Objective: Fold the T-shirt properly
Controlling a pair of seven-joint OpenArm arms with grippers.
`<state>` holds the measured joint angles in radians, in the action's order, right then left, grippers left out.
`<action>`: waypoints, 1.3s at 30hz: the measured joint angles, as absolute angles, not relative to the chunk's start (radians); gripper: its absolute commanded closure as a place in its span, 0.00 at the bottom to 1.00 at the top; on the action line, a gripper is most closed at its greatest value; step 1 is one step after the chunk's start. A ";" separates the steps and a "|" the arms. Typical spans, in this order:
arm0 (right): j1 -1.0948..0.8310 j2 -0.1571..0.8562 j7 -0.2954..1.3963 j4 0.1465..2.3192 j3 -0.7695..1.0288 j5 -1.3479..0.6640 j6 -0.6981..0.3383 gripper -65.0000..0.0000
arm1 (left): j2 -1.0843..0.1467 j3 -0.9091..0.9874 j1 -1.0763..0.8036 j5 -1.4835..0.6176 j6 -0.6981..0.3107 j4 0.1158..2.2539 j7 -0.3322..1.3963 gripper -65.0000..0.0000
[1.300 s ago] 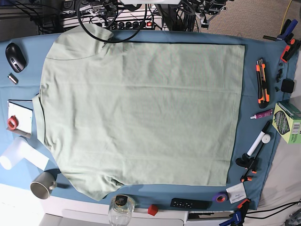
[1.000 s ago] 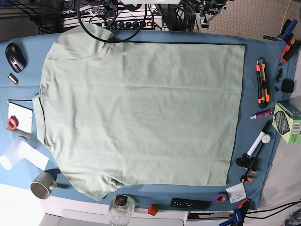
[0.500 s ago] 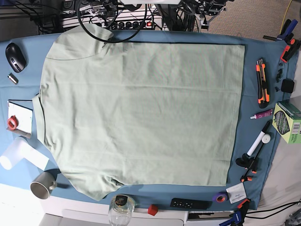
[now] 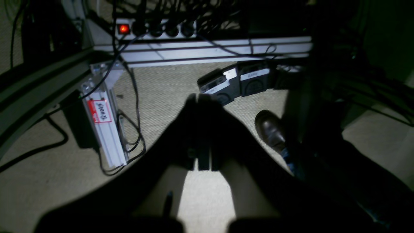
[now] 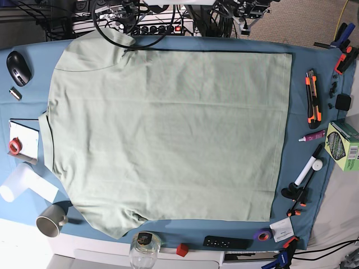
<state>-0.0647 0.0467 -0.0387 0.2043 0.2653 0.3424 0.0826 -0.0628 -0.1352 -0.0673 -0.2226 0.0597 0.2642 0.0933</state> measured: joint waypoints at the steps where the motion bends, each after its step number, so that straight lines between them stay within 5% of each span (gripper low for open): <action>1: -0.075 0.047 -0.039 0.217 0.265 0.342 0.082 1.00 | -0.067 -0.136 -0.069 -0.238 0.082 0.267 0.088 1.00; 17: -0.447 0.056 -0.091 0.655 0.261 0.339 0.080 1.00 | -0.203 -0.135 -0.505 -0.255 0.136 0.838 0.098 1.00; 30: -0.986 0.171 -0.113 1.361 0.267 0.177 0.078 1.00 | -0.400 -0.134 -0.943 -0.113 0.214 1.652 0.137 1.00; 39: -1.108 0.174 -0.076 1.744 0.365 0.051 0.054 1.00 | -0.430 -0.133 -1.000 -0.068 0.141 1.977 0.319 1.00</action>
